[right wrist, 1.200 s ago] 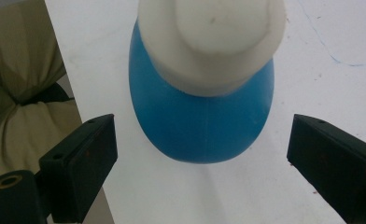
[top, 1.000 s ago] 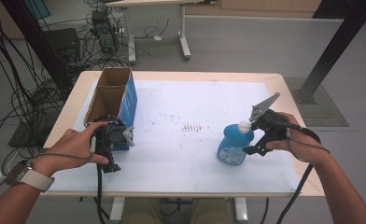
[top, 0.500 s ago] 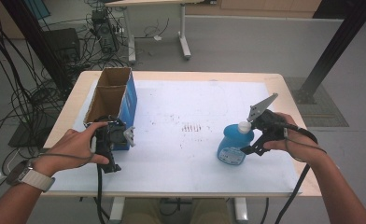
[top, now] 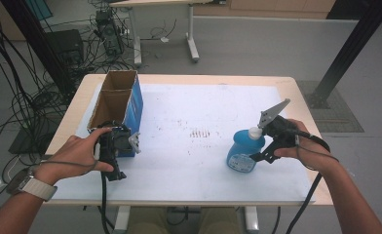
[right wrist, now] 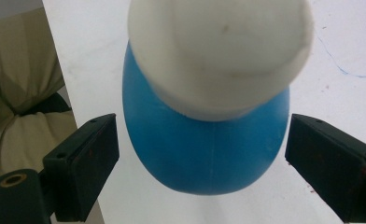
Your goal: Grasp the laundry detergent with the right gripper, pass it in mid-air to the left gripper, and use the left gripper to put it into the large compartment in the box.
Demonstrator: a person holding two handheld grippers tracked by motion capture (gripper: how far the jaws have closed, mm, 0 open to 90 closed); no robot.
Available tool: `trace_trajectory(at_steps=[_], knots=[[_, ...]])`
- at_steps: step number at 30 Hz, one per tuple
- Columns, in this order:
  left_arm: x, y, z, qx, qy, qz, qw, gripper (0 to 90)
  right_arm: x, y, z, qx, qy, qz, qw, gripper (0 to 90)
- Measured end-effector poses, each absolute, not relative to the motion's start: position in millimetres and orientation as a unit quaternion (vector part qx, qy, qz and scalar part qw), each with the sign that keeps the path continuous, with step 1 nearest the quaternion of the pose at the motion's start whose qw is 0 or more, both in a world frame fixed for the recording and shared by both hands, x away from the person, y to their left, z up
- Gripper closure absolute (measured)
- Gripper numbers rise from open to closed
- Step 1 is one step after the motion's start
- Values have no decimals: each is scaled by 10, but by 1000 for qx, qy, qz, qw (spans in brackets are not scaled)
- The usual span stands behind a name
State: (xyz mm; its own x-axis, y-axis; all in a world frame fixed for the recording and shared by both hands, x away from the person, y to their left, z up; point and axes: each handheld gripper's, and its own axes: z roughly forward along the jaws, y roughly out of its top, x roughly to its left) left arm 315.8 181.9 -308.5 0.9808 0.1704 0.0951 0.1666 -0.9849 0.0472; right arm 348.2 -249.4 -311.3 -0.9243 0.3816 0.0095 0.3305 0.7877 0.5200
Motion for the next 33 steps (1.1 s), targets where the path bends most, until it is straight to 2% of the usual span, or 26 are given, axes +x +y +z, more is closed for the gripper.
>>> trace_trajectory(at_steps=[33], knots=[[3164,1792,-3106,995,83,47,18,99,3427,-2574,-3245,193,933,295,65,70]])
